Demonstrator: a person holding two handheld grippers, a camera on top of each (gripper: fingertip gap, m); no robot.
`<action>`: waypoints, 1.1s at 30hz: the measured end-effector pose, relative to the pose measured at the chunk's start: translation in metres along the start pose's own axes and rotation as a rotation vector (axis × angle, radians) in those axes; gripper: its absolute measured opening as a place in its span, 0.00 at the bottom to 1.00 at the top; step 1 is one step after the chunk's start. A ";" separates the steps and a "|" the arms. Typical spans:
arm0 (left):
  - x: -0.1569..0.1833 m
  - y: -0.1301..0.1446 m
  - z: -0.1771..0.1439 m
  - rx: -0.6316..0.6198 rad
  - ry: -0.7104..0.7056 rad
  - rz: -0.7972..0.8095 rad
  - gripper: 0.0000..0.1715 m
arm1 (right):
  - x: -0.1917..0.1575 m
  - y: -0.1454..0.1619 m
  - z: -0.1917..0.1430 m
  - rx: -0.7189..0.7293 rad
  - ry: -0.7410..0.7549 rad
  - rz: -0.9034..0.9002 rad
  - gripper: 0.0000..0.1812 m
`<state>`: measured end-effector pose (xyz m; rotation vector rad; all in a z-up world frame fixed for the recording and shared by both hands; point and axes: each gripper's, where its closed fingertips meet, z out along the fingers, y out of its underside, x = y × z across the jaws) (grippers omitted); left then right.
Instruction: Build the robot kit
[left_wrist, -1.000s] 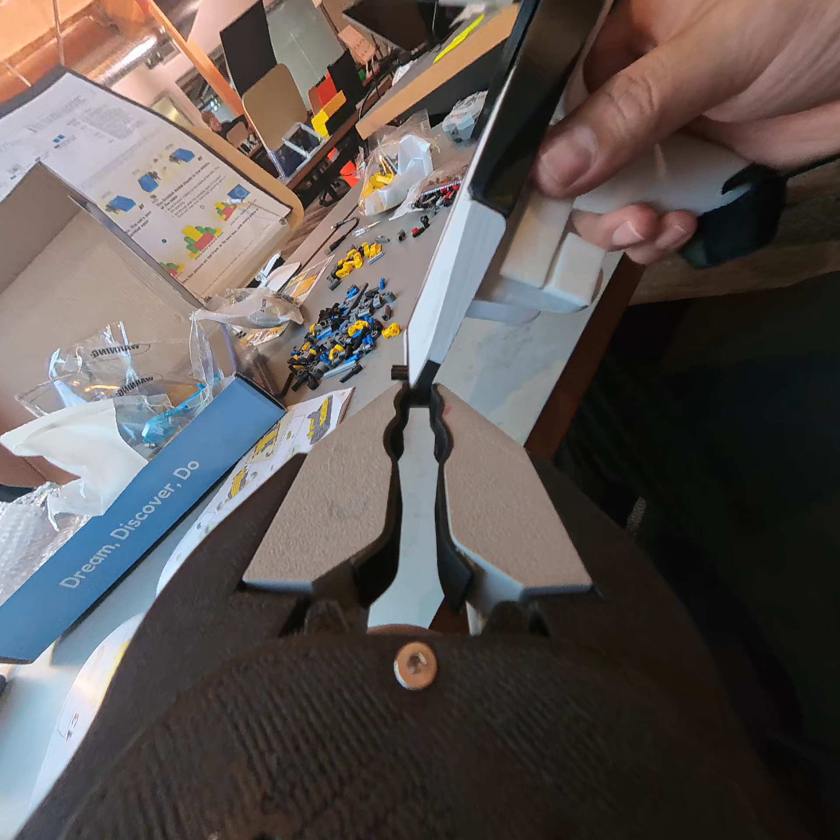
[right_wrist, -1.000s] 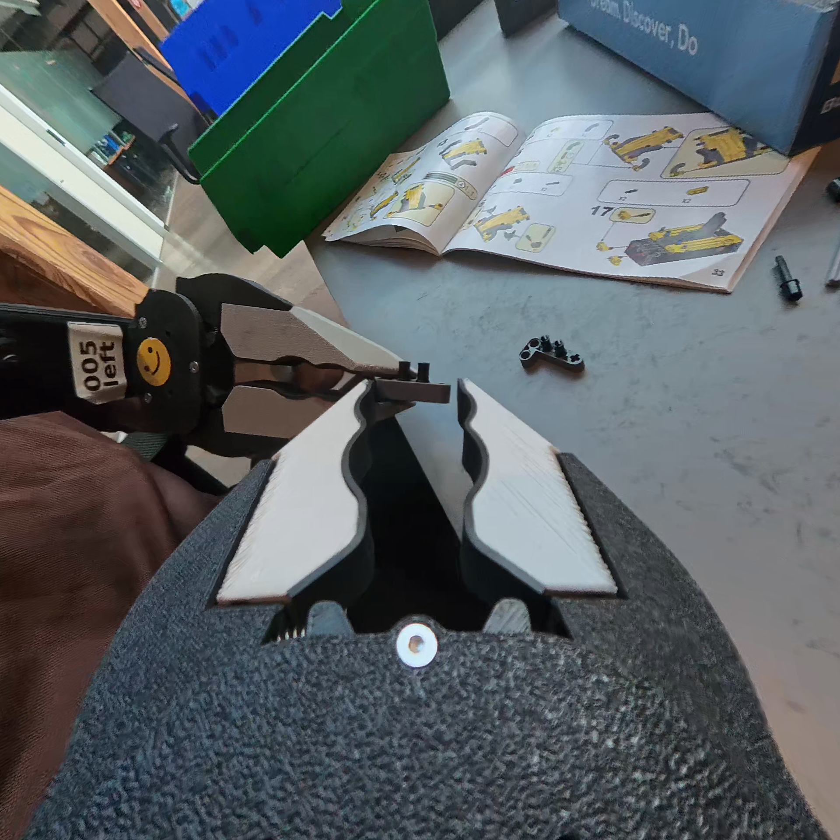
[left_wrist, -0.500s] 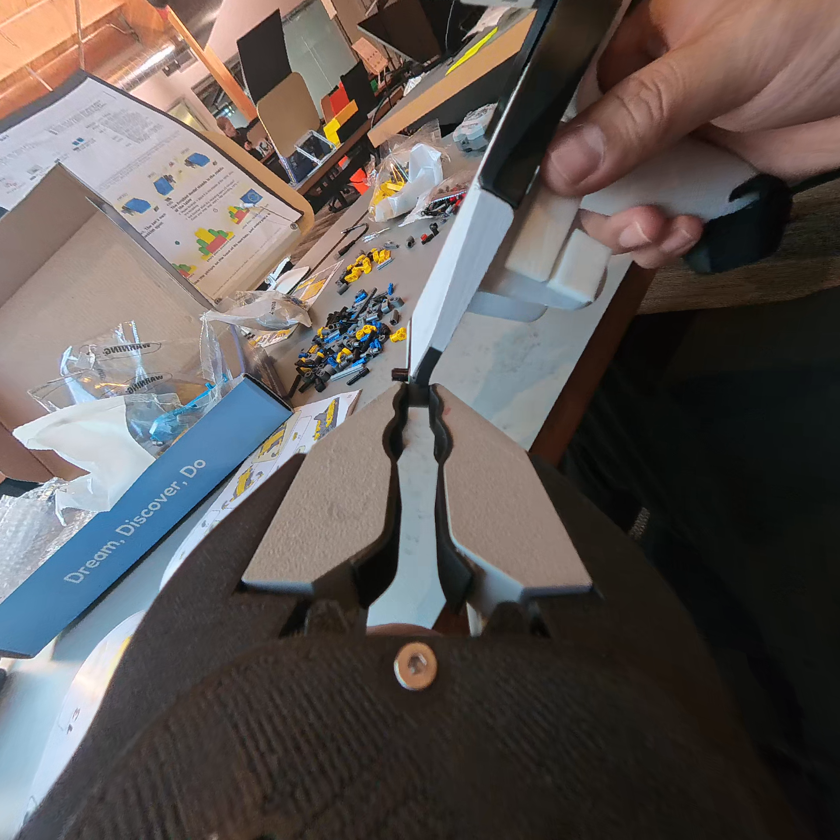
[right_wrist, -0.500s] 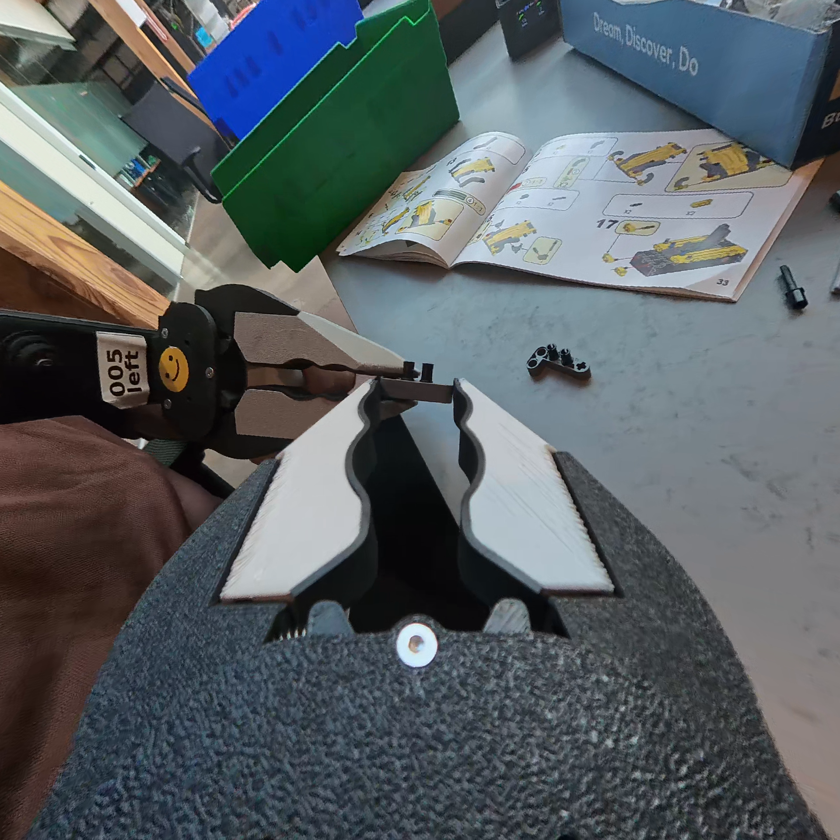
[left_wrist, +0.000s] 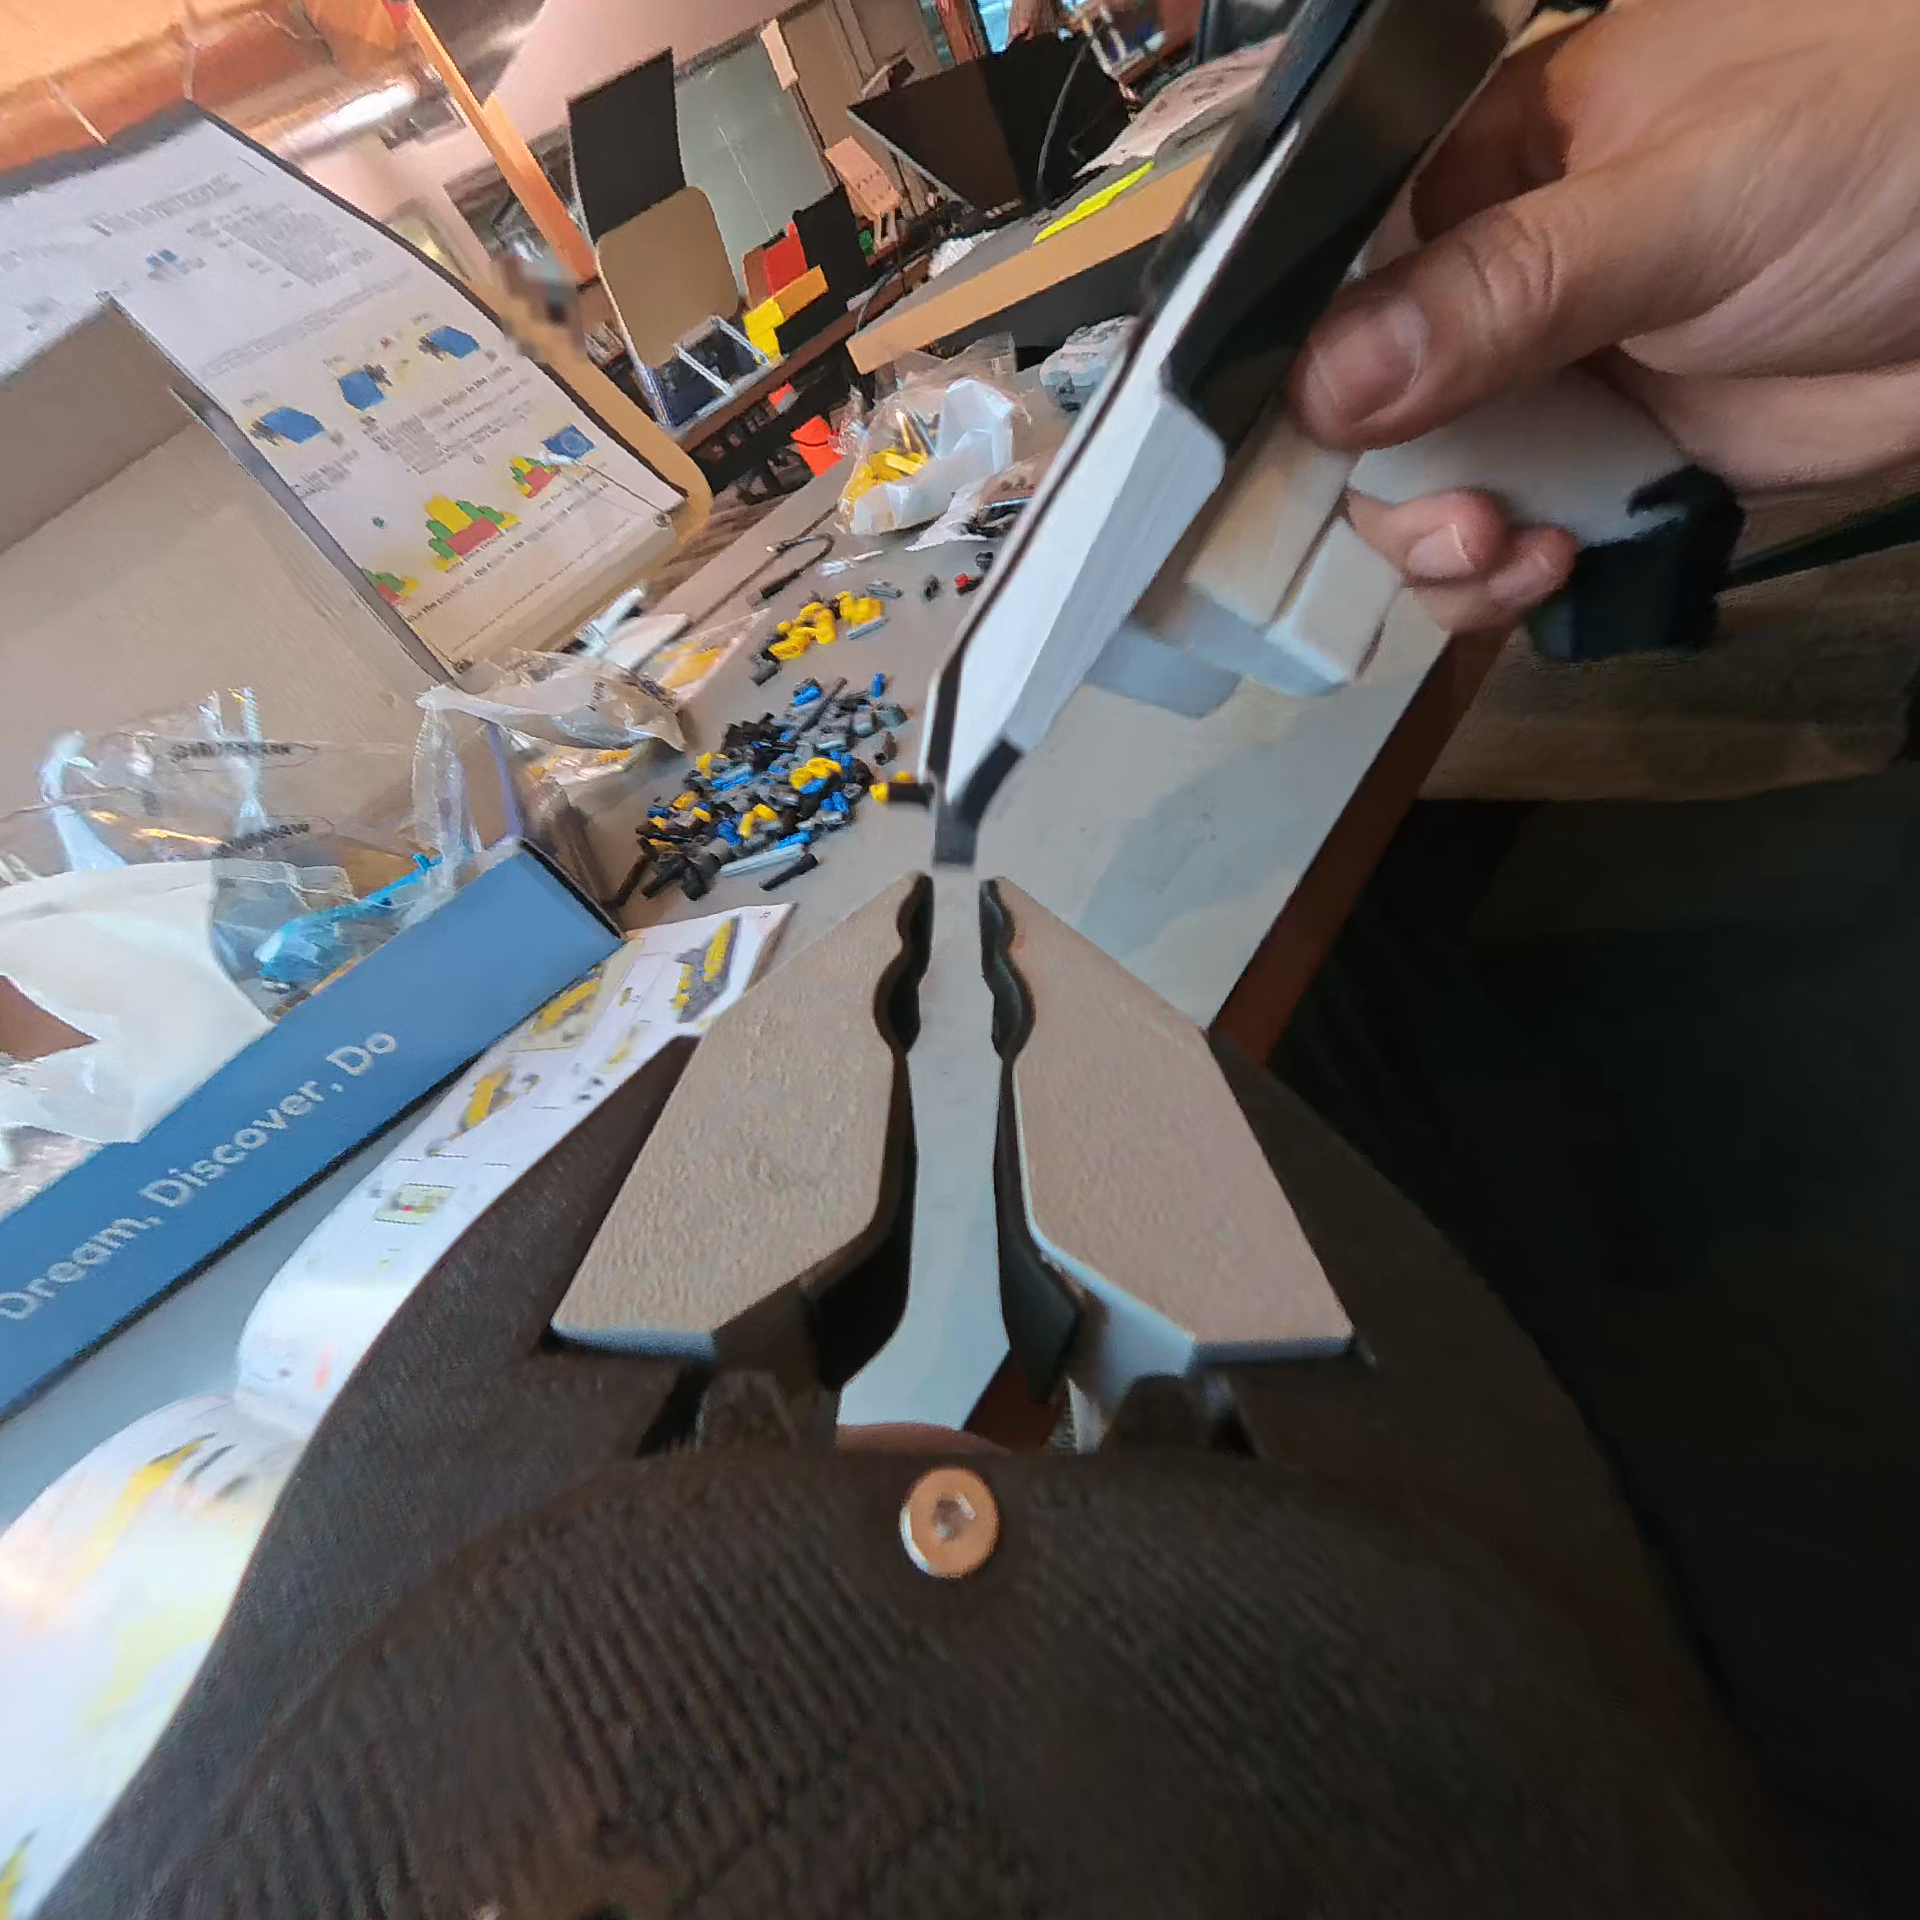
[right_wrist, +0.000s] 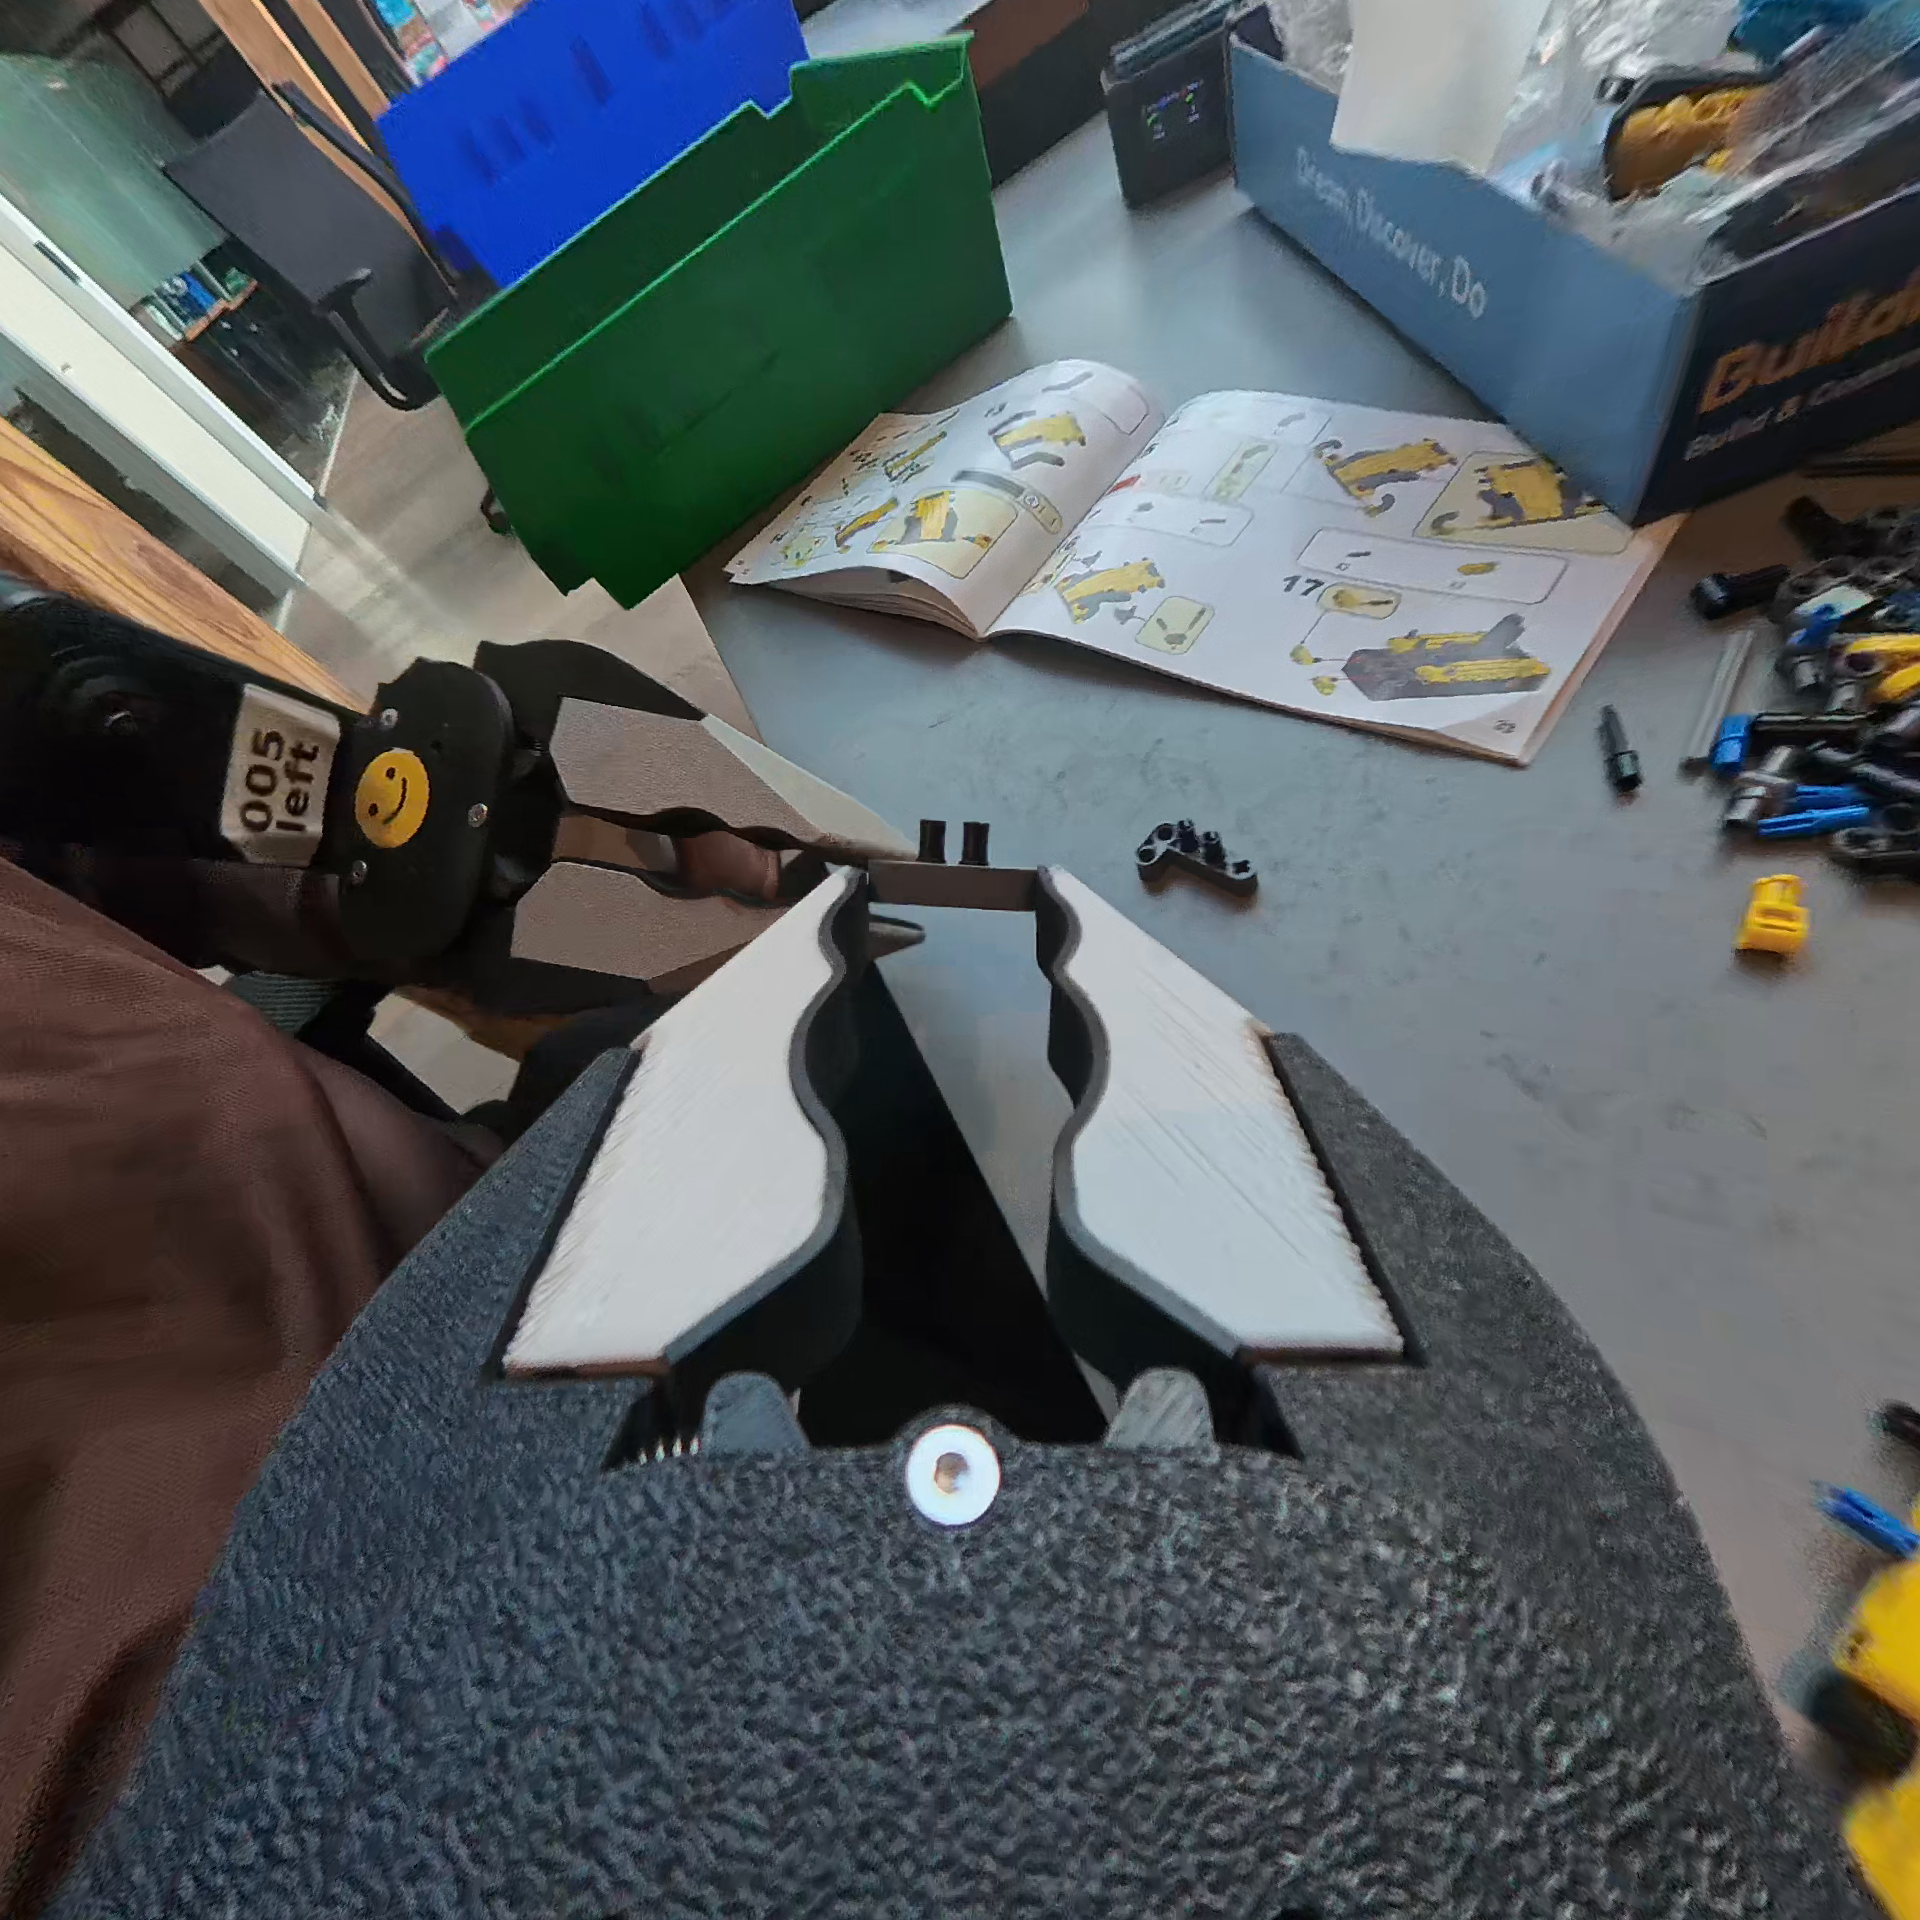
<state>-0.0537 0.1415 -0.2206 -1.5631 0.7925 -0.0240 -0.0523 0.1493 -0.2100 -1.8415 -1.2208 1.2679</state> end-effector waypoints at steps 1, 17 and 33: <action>0.003 0.003 0.001 -0.010 0.030 -0.036 0.05 | 0.003 -0.005 -0.010 0.011 0.014 -0.024 0.17; 0.067 -0.027 0.053 -0.225 0.490 -0.486 0.42 | 0.143 0.077 -0.192 -0.143 0.455 0.137 0.17; 0.106 -0.025 0.163 -0.460 0.511 -0.104 0.43 | 0.135 0.075 -0.184 -0.180 0.445 0.071 0.17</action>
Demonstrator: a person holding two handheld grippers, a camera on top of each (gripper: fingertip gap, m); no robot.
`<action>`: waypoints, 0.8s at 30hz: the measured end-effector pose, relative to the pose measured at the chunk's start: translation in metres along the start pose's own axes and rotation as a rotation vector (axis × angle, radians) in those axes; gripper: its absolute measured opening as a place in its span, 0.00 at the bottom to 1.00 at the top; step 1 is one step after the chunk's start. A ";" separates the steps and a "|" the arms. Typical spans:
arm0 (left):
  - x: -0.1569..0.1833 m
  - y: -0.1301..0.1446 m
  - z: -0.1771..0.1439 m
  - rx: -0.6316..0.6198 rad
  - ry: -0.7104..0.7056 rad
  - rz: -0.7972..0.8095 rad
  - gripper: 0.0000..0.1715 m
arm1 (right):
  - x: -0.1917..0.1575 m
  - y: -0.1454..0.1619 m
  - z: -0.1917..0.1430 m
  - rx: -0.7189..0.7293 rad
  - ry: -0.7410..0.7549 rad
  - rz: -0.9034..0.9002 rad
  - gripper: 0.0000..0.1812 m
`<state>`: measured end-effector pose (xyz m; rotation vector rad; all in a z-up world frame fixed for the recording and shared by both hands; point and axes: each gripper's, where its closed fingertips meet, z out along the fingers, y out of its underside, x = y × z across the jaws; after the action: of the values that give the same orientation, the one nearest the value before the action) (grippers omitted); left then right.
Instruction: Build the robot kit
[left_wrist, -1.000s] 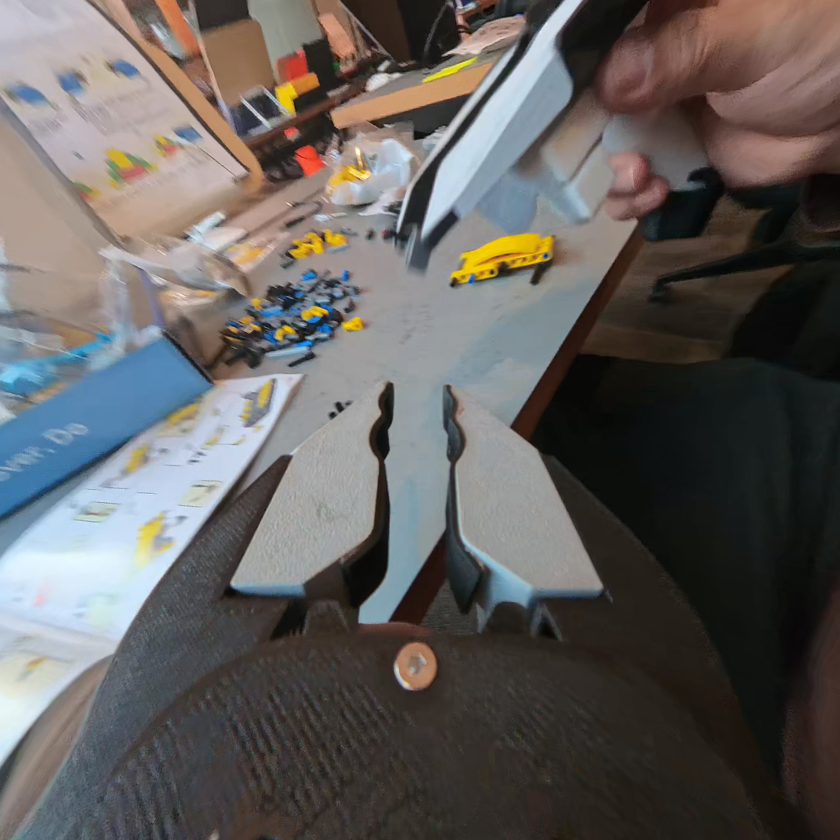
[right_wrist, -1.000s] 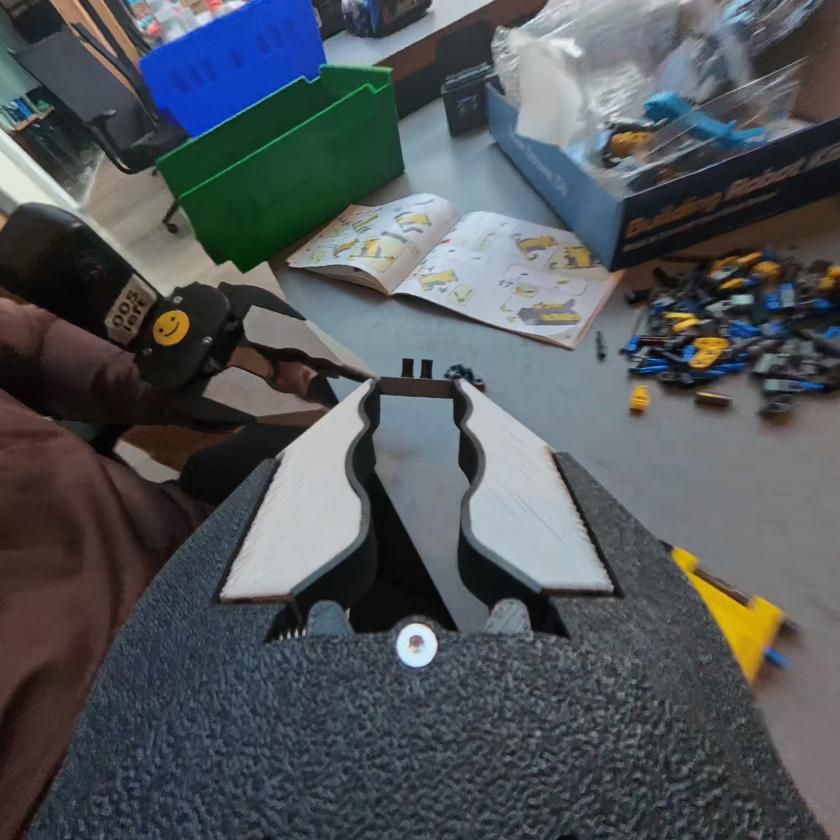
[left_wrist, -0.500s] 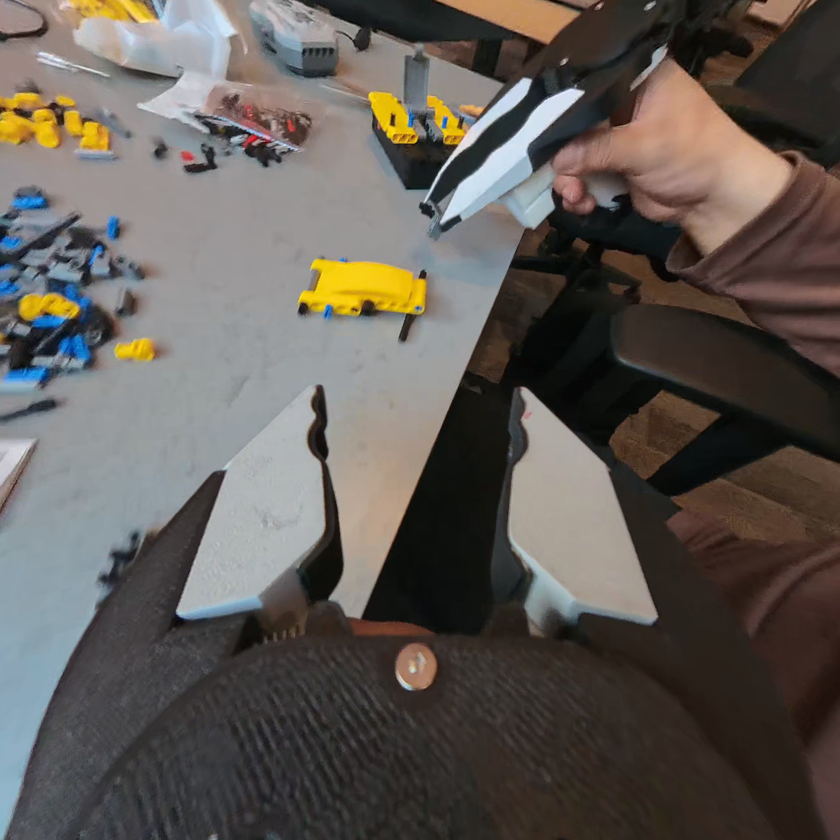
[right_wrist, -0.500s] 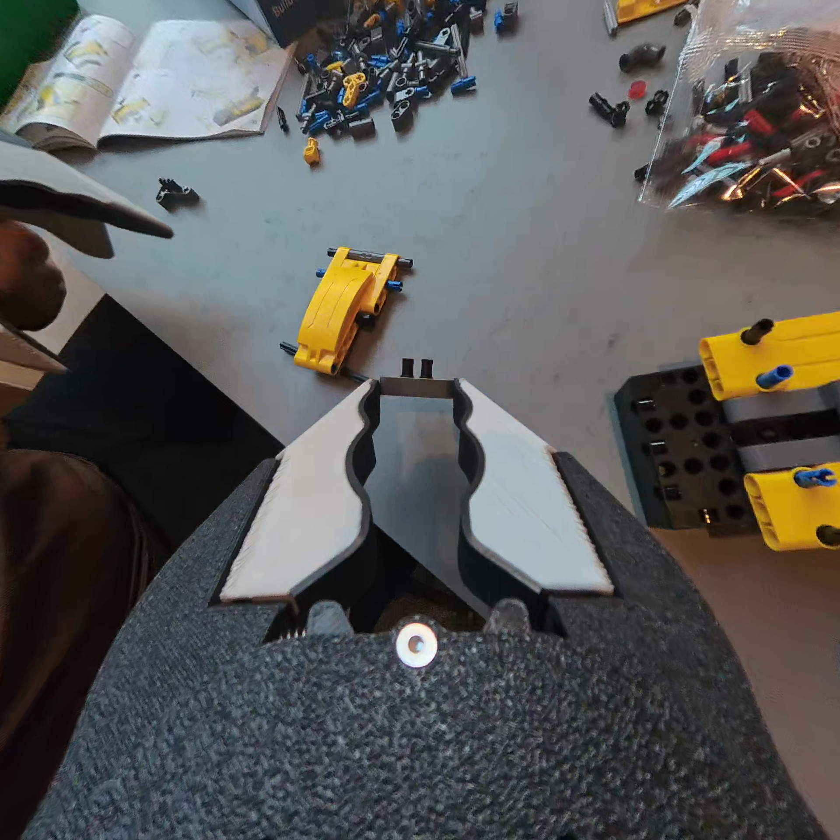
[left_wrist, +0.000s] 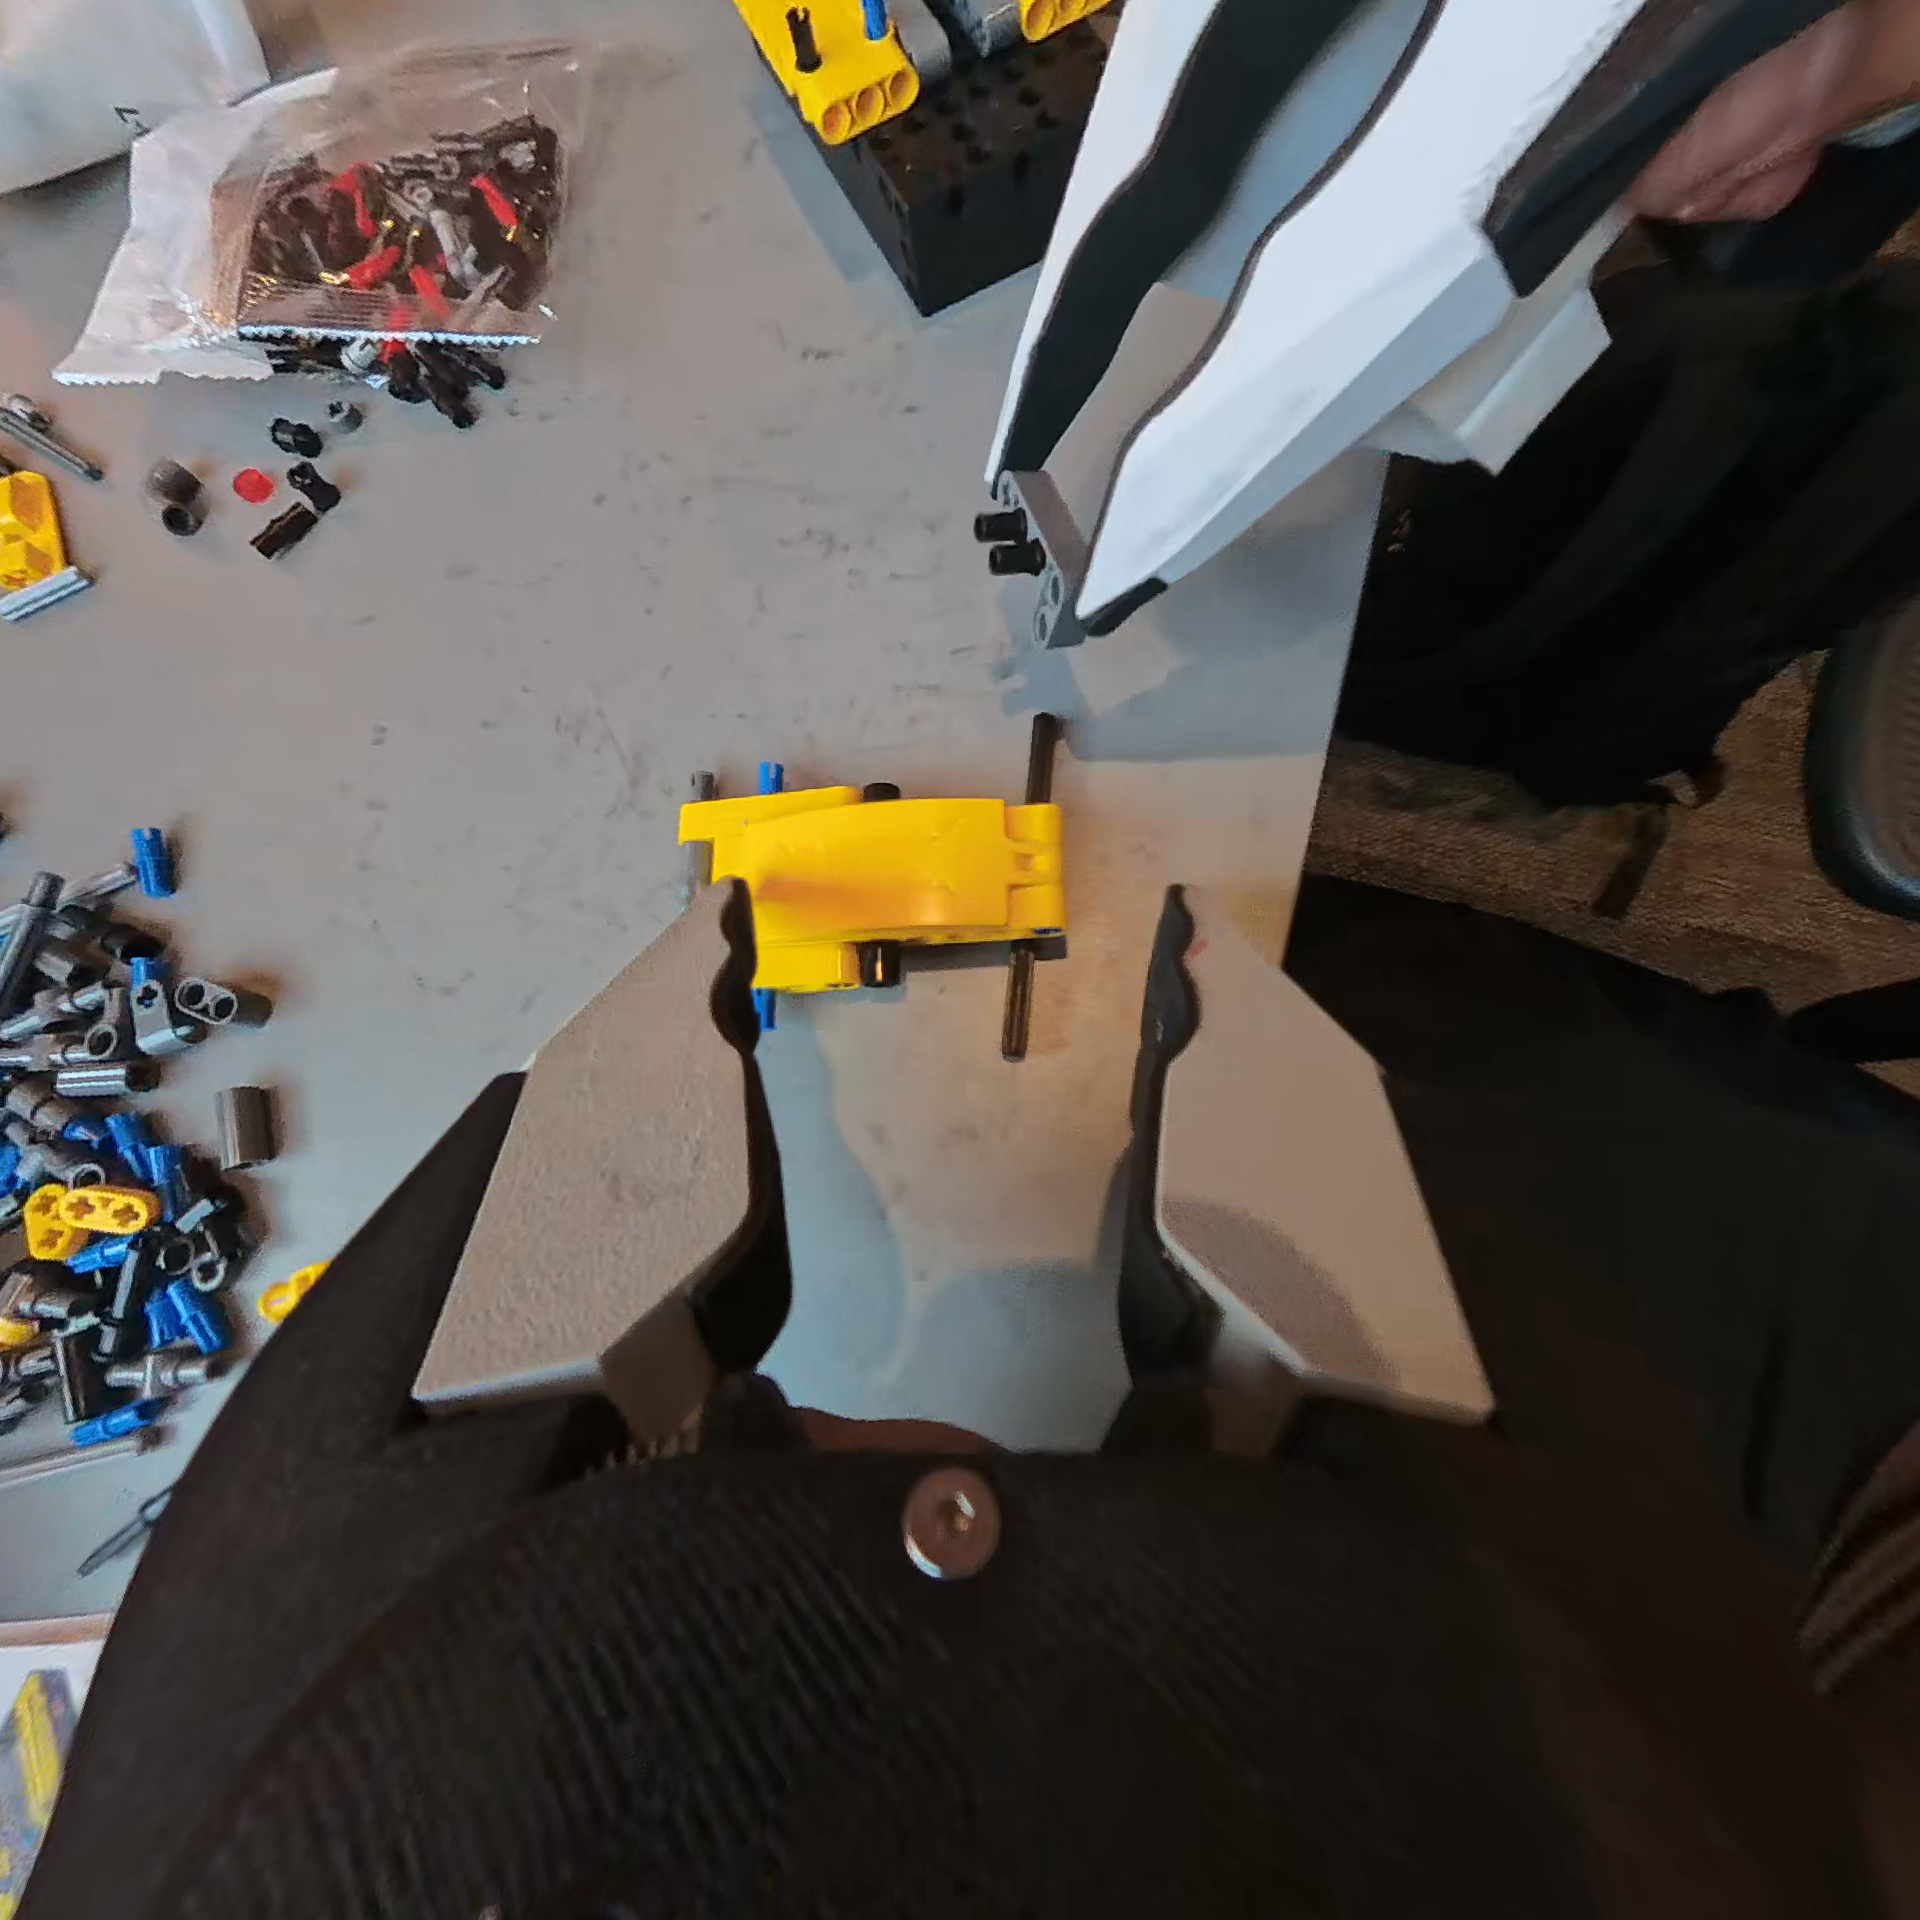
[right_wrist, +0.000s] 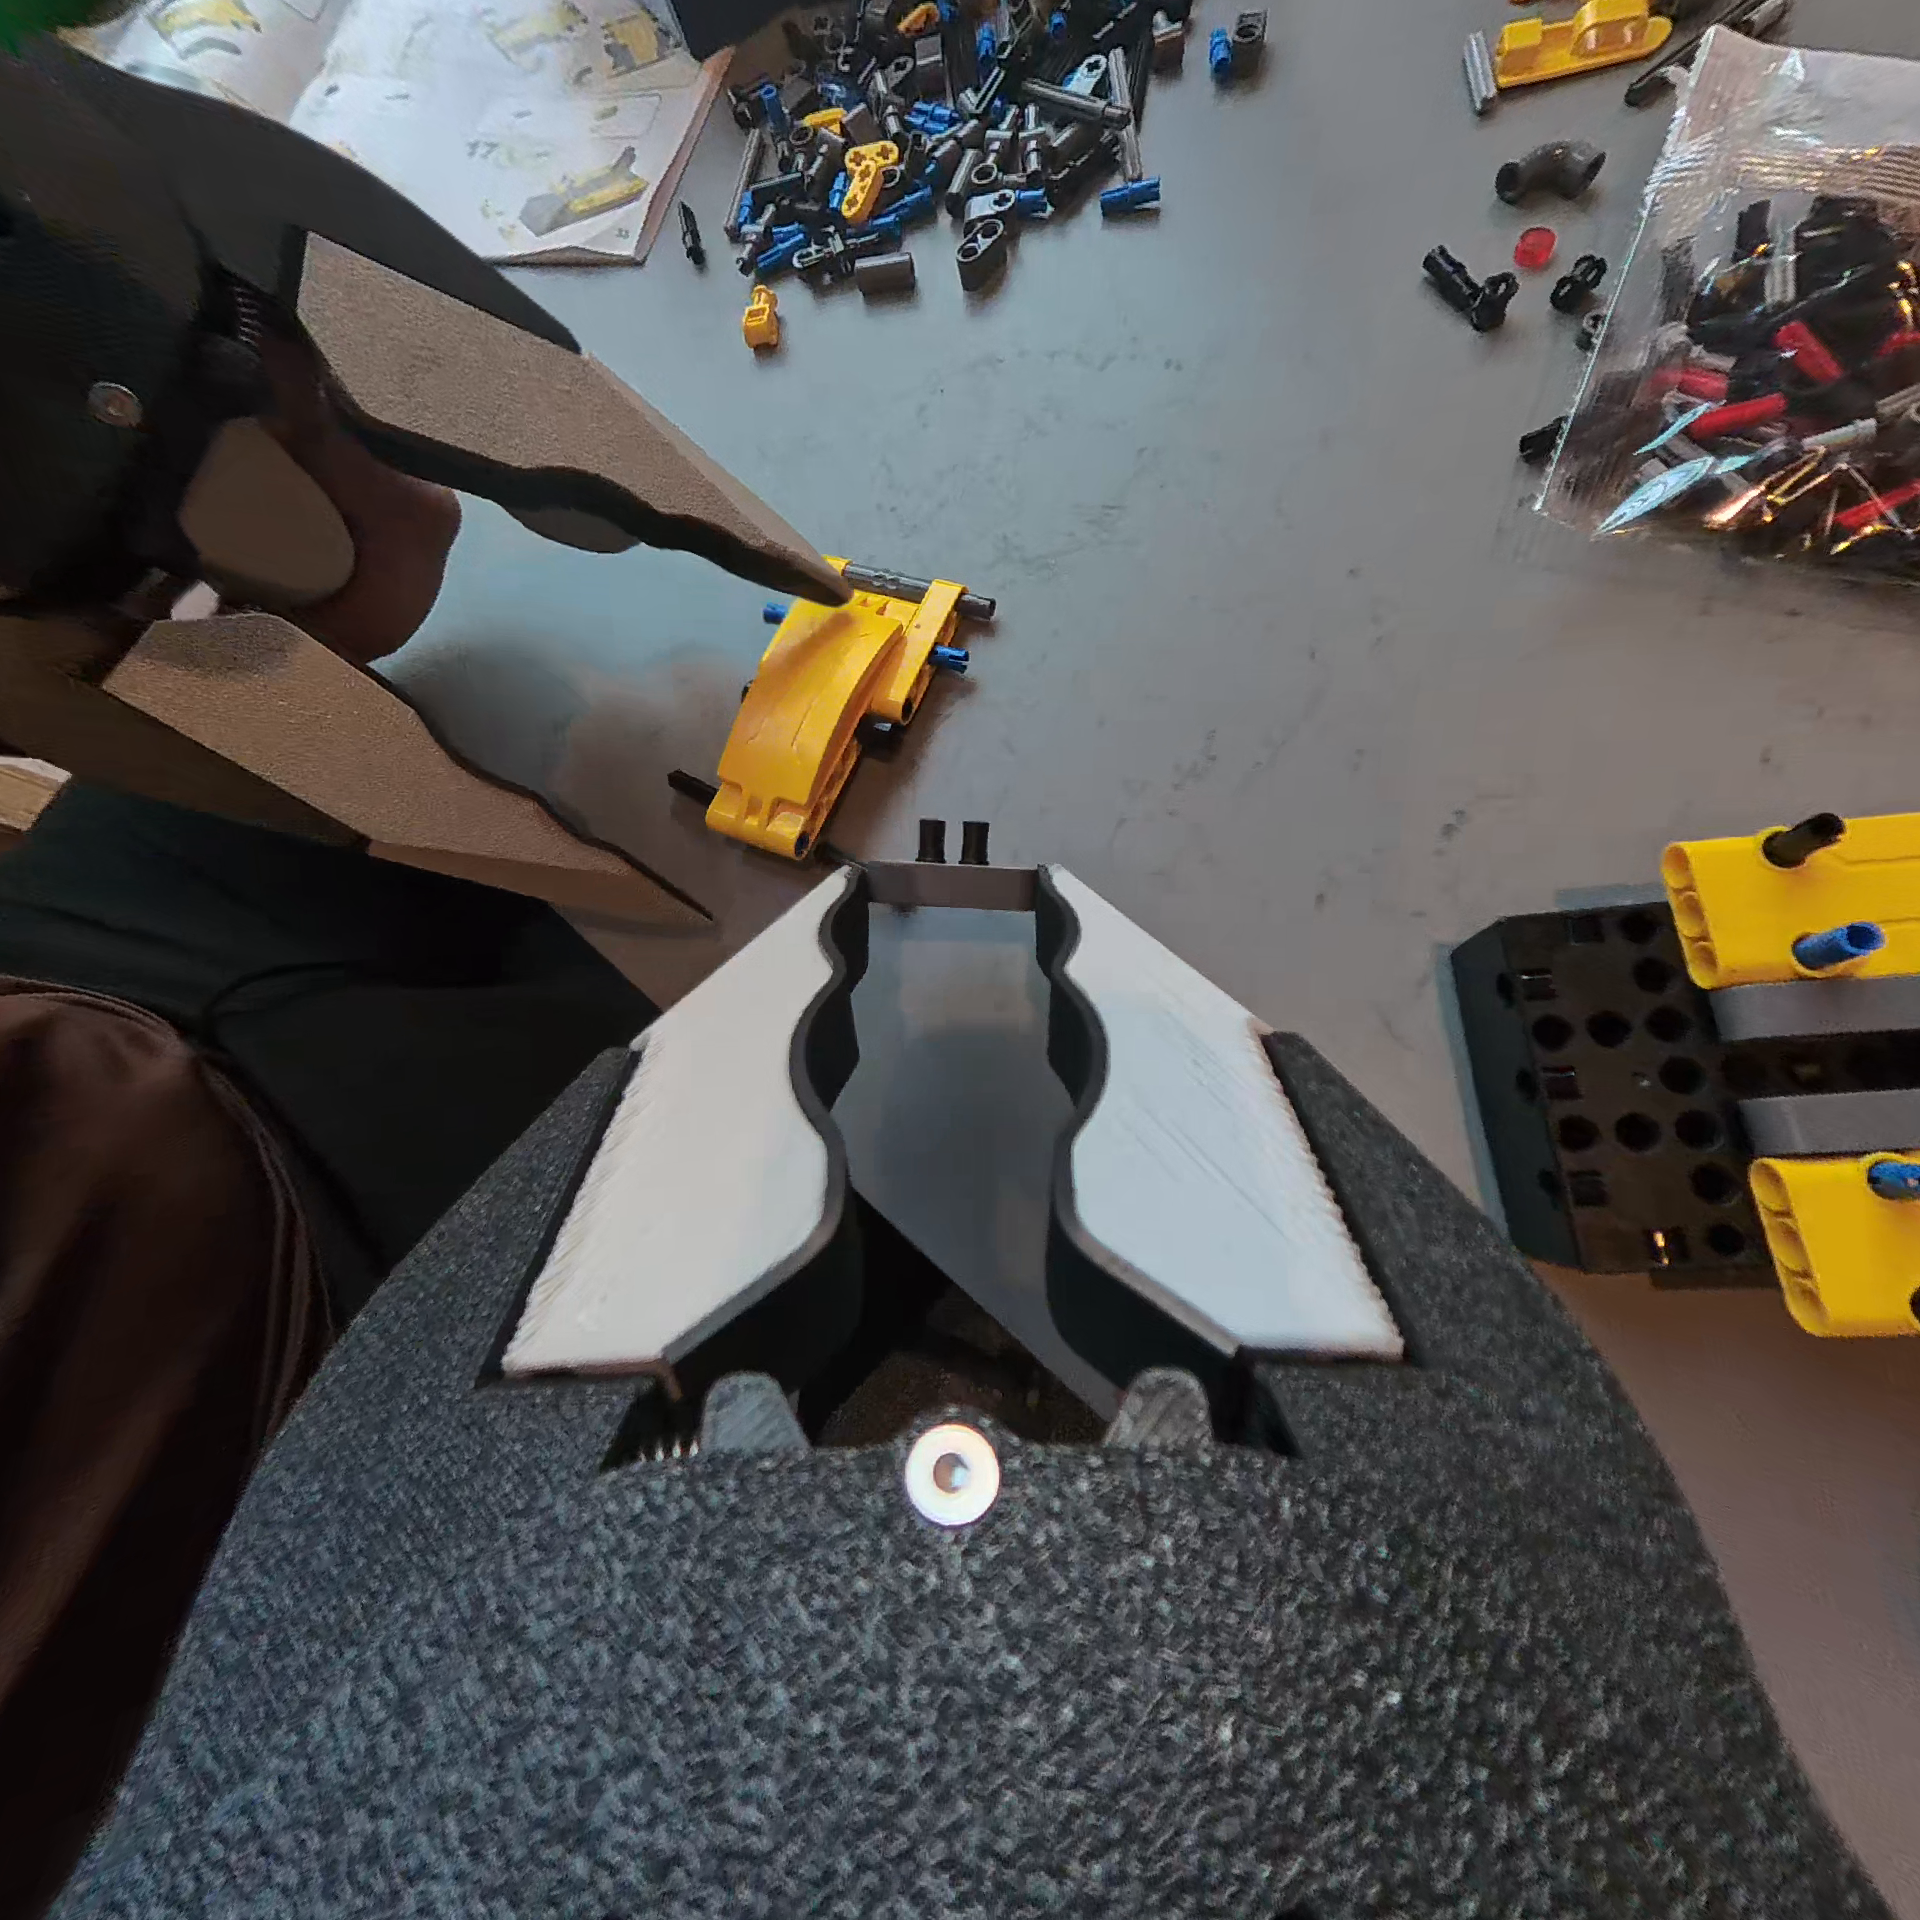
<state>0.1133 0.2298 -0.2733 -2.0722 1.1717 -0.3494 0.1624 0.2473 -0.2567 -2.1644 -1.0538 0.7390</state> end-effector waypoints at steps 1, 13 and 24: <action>-0.001 0.000 0.002 -0.005 0.001 -0.001 0.44 | 0.001 0.002 0.002 -0.009 0.004 -0.003 0.17; -0.016 0.003 0.009 -0.042 0.033 -0.021 0.41 | 0.004 0.012 0.020 -0.059 -0.026 0.017 0.17; -0.025 0.008 0.003 -0.009 0.063 -0.065 0.41 | 0.008 0.010 0.021 -0.032 -0.015 0.006 0.18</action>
<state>0.0960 0.2490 -0.2781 -2.1240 1.1464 -0.4435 0.1574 0.2549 -0.2795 -2.1926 -1.0741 0.7469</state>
